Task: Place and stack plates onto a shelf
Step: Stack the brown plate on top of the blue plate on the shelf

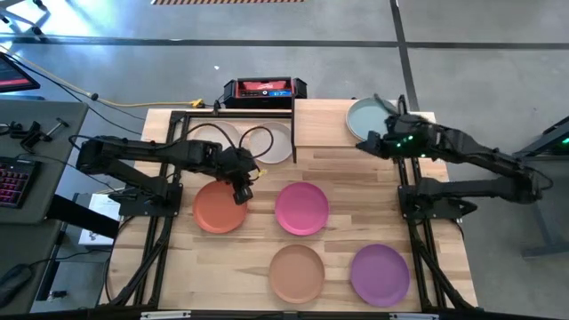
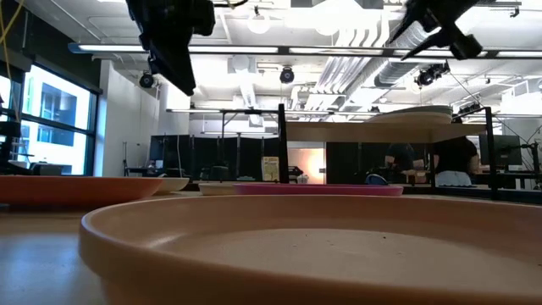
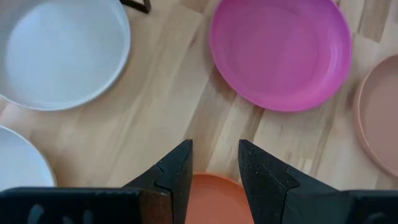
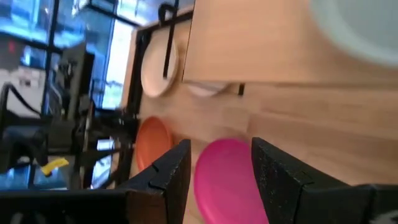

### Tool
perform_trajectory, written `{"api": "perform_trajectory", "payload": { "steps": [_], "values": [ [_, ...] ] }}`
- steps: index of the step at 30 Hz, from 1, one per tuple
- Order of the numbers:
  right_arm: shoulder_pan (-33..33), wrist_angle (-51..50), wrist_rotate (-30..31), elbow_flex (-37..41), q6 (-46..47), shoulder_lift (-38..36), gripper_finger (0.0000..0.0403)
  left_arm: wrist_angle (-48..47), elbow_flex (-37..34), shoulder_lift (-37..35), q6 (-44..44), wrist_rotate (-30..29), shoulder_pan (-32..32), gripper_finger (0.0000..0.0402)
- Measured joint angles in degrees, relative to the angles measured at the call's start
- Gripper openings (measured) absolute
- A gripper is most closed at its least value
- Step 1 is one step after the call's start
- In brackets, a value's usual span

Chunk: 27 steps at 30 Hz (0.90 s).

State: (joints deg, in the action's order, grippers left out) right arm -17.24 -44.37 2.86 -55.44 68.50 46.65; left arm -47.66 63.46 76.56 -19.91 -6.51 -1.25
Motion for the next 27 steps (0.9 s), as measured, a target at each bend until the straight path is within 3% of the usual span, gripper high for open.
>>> {"api": "perform_trajectory", "payload": {
  "steps": [14, 27],
  "values": [
    [19.8, 10.4, 0.4, 0.0, 8.9, 16.9, 0.0149, -8.0, 0.0, 0.5, -0.5, 1.9, 3.7, 0.0117],
    [31.9, 22.5, -0.1, 0.0, 15.8, 27.9, 0.0149, -13.9, 0.0, 0.5, -1.1, 1.9, 8.2, 0.0117]
  ]
}}
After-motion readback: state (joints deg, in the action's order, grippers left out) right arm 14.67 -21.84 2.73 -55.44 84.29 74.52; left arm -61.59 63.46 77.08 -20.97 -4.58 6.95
